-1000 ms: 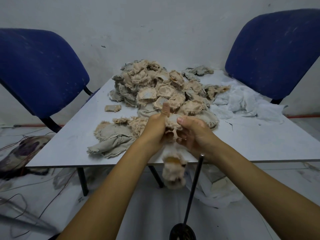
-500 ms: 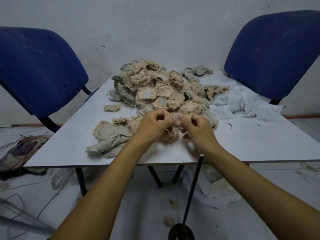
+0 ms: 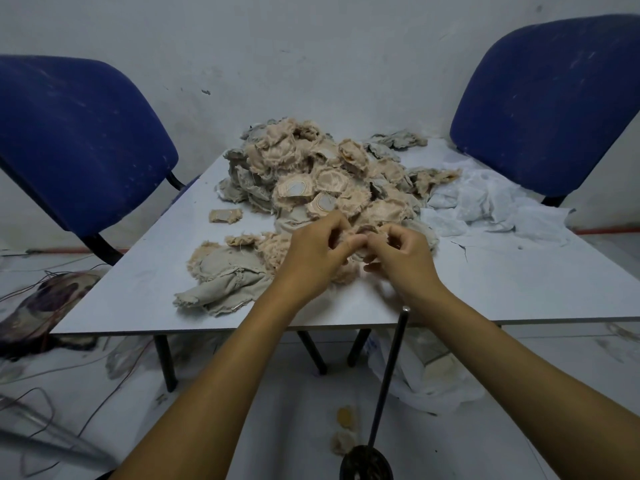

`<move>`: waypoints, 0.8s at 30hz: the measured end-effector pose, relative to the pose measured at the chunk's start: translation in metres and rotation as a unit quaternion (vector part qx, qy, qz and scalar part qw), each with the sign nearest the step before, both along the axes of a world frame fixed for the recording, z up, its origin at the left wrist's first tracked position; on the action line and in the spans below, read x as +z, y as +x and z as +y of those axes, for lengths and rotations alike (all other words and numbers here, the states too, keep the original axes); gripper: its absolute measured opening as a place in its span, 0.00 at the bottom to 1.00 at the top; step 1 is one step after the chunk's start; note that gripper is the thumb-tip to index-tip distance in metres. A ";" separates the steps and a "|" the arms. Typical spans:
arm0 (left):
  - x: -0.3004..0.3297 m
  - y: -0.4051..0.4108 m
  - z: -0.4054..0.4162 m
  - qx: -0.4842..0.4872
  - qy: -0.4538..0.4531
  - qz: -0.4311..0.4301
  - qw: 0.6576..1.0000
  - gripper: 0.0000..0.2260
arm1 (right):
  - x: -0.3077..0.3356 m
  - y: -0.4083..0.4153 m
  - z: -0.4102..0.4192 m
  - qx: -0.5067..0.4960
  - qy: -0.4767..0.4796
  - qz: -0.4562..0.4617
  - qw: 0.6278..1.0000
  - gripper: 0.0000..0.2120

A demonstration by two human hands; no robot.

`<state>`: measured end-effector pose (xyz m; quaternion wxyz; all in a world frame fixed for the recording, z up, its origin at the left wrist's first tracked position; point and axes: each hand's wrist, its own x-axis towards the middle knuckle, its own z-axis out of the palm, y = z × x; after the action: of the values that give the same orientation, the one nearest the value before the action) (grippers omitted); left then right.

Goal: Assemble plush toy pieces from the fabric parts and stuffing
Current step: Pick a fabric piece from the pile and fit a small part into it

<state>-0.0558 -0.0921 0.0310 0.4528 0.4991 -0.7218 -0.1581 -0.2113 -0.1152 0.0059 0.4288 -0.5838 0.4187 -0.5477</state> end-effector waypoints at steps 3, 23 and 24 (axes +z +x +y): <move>-0.002 0.003 0.001 -0.005 -0.033 -0.058 0.998 0.10 | -0.004 0.001 0.002 -0.052 -0.034 0.038 0.997 0.14; -0.008 0.020 -0.004 0.008 0.106 -0.208 0.972 0.11 | -0.003 -0.007 0.003 0.135 0.039 0.034 0.989 0.14; -0.008 0.020 -0.003 0.009 0.110 -0.183 0.977 0.11 | -0.005 -0.007 0.002 0.089 -0.002 0.105 0.990 0.12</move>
<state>-0.0362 -0.0954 0.0226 0.2569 0.5725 -0.7661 -0.1388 -0.2182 -0.1129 0.0012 0.4285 -0.6739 0.4067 -0.4436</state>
